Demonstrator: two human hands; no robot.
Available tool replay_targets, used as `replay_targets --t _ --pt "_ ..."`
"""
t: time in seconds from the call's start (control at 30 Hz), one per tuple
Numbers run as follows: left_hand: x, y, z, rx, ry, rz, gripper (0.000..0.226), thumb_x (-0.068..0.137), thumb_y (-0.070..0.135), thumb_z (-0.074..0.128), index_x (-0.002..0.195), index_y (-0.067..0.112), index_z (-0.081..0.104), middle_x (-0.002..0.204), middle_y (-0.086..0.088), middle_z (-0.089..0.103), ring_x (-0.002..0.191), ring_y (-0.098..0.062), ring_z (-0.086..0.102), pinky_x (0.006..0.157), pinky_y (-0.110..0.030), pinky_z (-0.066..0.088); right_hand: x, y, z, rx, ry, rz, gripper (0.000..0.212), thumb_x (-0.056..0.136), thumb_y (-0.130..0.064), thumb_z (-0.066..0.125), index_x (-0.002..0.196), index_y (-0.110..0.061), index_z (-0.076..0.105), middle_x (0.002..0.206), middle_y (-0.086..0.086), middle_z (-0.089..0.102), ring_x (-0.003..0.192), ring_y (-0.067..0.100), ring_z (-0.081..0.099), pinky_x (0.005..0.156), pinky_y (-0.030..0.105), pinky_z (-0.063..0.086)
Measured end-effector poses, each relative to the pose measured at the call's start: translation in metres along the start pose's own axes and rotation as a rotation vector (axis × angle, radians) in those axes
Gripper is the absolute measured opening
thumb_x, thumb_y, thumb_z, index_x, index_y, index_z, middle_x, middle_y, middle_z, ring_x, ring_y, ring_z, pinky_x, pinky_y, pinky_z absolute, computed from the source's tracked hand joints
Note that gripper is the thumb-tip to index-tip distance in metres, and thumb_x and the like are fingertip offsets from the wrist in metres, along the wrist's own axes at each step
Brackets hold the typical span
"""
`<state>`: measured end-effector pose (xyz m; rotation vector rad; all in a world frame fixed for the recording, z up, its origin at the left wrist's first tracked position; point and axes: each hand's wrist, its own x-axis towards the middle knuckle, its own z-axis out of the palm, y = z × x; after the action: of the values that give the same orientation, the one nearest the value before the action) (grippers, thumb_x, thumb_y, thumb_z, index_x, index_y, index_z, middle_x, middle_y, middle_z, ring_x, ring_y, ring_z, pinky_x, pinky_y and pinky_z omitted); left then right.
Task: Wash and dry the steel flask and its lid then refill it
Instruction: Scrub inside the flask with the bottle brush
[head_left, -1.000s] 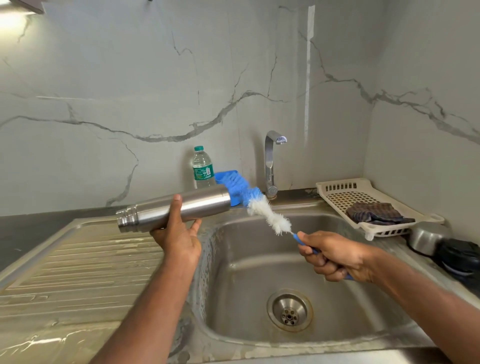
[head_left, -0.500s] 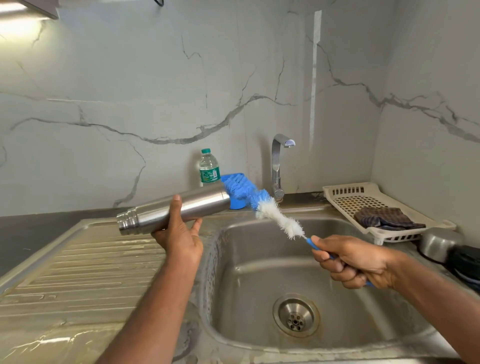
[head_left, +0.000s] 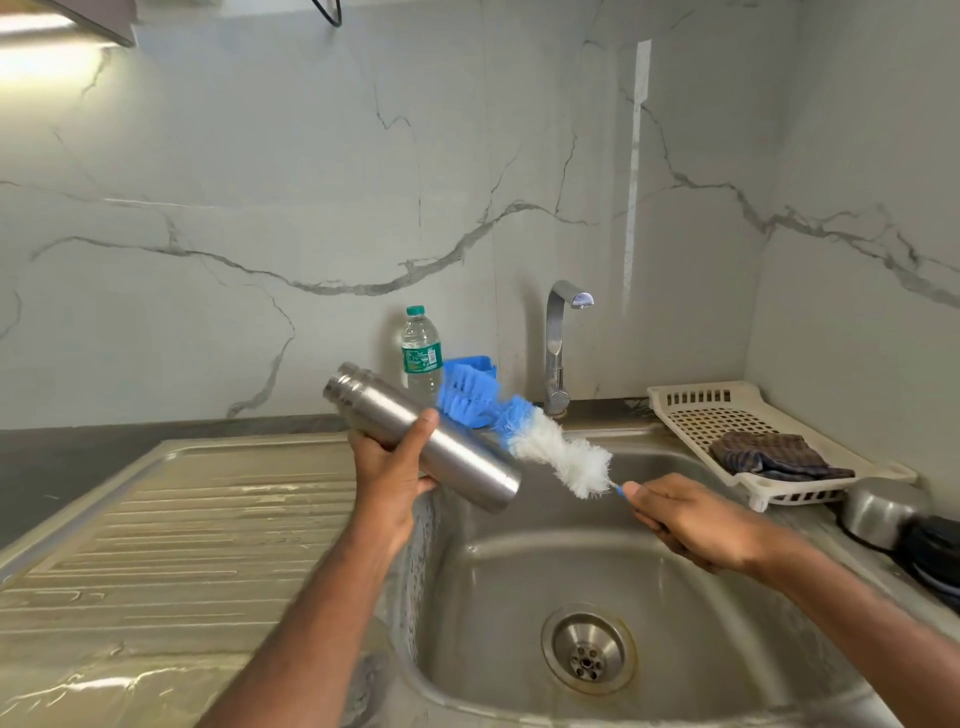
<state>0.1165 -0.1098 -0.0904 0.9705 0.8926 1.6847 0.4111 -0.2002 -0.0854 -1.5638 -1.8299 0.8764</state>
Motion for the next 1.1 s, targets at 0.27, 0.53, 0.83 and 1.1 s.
replay_targets --t 0.27,0.53,0.83,1.1 --pt "-0.014 -0.025 0.018 0.324 -0.276 0.042 0.066 0.064 0.028 0.092 0.121 0.028 0.056 0.103 0.001 0.073 0.095 -0.018 0.072 0.072 -0.034 0.056 0.008 0.000 -0.001 0.054 0.074 -0.072 0.048 0.107 -0.043 0.037 0.069 -0.015 0.037 0.049 -0.006 0.026 0.039 0.012 0.018 0.039 0.019 0.017" --pt "-0.007 -0.024 0.009 0.346 -0.214 0.000 0.050 0.078 0.022 0.087 0.120 0.018 0.060 0.104 -0.005 0.074 0.088 -0.013 0.074 0.067 -0.030 0.056 0.010 0.008 -0.005 -0.138 0.115 -0.188 0.054 0.097 -0.060 0.037 0.063 -0.018 0.034 0.055 -0.005 0.030 0.049 0.010 0.026 0.048 0.028 0.026" --pt "-0.009 -0.029 0.010 0.496 -0.266 0.031 0.050 0.068 0.034 0.093 0.106 0.020 0.064 0.096 -0.001 0.074 0.087 -0.015 0.073 0.072 -0.029 0.056 0.013 0.008 -0.006 -0.687 0.379 -0.298 0.046 0.097 -0.064 0.014 0.076 -0.029 0.035 0.060 -0.006 0.047 0.058 0.023 0.050 0.056 0.041 0.041" --pt "-0.006 -0.027 0.007 0.387 -0.246 0.036 0.059 0.070 0.020 0.093 0.119 0.024 0.060 0.105 0.000 0.075 0.092 -0.013 0.074 0.074 -0.029 0.057 0.013 0.024 -0.019 -0.529 0.439 -0.384 0.046 0.098 -0.055 0.030 0.063 -0.025 0.034 0.051 -0.009 0.047 0.049 0.015 0.039 0.051 0.029 0.029"
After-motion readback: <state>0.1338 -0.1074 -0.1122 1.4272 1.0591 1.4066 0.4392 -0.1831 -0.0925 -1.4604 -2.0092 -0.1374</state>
